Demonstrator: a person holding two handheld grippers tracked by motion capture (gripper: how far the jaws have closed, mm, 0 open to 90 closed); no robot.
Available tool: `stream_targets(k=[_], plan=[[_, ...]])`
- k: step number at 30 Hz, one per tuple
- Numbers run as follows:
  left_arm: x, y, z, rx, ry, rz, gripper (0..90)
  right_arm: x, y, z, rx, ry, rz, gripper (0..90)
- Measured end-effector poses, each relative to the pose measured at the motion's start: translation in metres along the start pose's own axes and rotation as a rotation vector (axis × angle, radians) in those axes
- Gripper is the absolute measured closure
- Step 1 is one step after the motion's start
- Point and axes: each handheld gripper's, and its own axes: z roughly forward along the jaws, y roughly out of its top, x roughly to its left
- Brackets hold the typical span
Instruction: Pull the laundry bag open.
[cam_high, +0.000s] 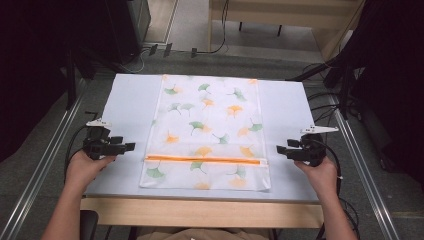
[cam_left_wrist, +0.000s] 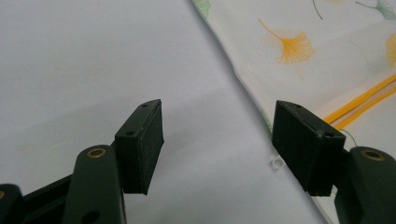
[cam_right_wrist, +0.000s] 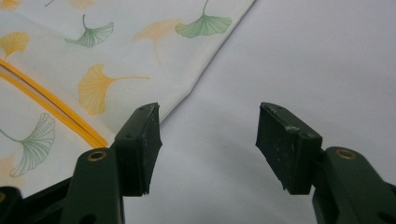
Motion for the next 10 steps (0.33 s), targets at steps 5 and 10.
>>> stream_targets(k=[5, 10], plan=[[0.0002, -0.0002, 0.0006, 0.004, 0.0, -0.002, 34.4, 0.0003, -0.0002, 0.0011, 0.003, 0.0, 0.001, 39.8], [0.0005, 0.0002, 0.0016, 0.013, 0.024, -0.006, 32.9, -0.0009, -0.002, 0.005, 0.009, -0.019, -0.013, 34.8]])
